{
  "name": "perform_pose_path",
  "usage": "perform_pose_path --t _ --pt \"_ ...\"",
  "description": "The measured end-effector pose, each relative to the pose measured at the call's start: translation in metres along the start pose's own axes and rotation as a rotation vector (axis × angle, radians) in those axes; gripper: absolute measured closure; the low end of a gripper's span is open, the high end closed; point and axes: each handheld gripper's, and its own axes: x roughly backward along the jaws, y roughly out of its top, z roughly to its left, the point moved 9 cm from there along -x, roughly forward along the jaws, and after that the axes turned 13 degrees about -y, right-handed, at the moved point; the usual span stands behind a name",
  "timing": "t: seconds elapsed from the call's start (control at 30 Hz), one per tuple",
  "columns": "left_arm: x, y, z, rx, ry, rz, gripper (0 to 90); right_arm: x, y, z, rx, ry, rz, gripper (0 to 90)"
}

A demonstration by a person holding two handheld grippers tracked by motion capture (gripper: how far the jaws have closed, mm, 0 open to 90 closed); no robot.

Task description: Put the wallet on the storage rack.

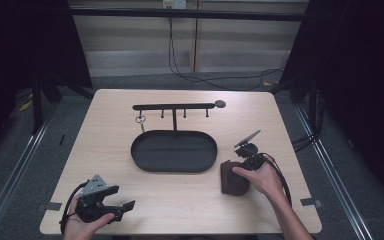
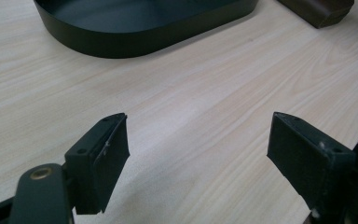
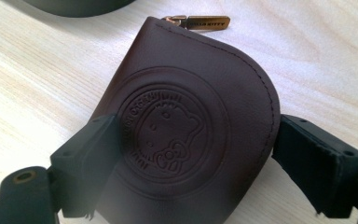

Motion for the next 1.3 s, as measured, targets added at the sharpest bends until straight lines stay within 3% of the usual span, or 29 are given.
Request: perform_pose_path --t 0.43,0.5,0.67,0.83,0.97,1.0,1.03,1.07,1.3 --pt "0.000 0.000 0.001 0.000 -0.005 0.002 20.3 -0.006 0.001 -0.001 -0.003 0.086 0.067 17.4" --pt "0.000 0.000 -0.002 0.032 -0.046 -0.011 20.9 -0.008 0.002 -0.001 -0.008 0.113 0.076 16.2" --pt "0.000 0.000 -0.001 0.009 -0.026 -0.006 21.0 -0.011 0.002 -0.004 -0.025 0.161 0.106 14.0" --pt "0.000 0.001 -0.001 0.010 -0.026 -0.004 21.0 -0.010 0.002 -0.004 -0.027 0.160 0.110 16.9" --pt "0.000 0.000 0.000 0.013 -0.023 -0.005 21.0 -0.006 0.003 -0.006 -0.034 0.145 0.102 25.2" --pt "0.001 0.000 0.000 0.011 -0.024 -0.005 21.0 -0.003 0.004 -0.008 -0.035 0.132 0.085 34.6" --pt "0.001 0.000 0.000 0.011 -0.024 -0.005 21.0 -0.003 0.004 -0.008 -0.035 0.132 0.085 34.6" --pt "0.000 0.000 0.000 0.012 -0.022 -0.004 21.0 0.003 0.007 -0.012 -0.060 0.144 0.054 48.2" --pt "0.001 0.000 0.001 0.013 -0.023 -0.005 21.0 0.008 0.012 -0.012 -0.057 0.114 0.053 58.8"
